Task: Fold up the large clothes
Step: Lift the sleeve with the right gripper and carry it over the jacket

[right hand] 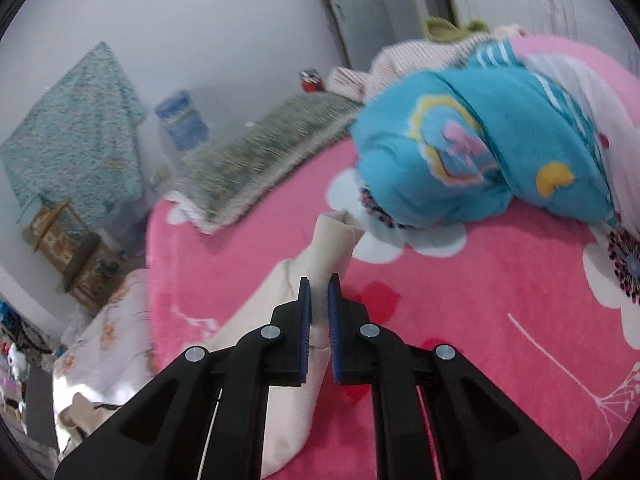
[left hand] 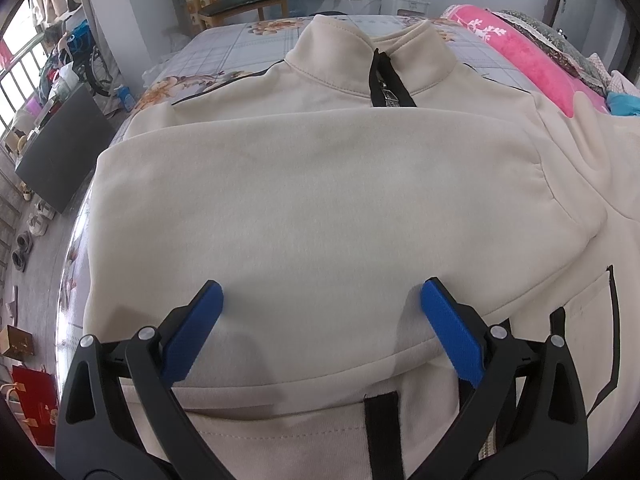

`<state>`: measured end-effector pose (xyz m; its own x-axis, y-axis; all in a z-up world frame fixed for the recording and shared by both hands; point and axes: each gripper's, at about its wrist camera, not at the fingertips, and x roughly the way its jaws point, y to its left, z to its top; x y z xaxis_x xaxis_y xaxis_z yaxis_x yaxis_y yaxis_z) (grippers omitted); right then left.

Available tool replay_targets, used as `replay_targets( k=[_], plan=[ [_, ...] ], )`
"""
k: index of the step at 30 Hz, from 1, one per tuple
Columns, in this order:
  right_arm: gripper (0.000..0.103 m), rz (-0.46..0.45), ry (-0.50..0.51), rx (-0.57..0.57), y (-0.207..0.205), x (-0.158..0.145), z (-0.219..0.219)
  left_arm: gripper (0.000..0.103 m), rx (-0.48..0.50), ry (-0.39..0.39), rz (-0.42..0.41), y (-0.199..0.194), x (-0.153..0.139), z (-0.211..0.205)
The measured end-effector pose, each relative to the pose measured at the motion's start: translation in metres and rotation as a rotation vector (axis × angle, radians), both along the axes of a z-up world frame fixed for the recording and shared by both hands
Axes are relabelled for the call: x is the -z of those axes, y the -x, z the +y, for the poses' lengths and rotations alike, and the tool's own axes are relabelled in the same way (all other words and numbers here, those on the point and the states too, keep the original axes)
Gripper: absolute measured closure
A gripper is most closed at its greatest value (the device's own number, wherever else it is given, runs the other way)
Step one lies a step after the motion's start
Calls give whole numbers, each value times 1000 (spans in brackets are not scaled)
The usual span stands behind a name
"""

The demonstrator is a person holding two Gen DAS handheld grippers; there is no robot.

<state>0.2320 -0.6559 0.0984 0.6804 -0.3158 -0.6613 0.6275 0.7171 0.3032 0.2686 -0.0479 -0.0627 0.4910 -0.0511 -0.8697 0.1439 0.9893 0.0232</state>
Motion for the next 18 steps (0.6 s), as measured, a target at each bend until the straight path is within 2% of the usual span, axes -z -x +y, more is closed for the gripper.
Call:
replay_targets(
  k=[8,13,18],
  plan=[
    [95,-113,18,-109,17,-47,53,6,13,3,-17,0,1,1],
    [95,-167,-3,-148,23,-61,81,7,18,-16,0,-1,-3,1],
    [95,-183,-24,-199,23,-69,111,7,3,24,-71,12,-27,13]
  ],
)
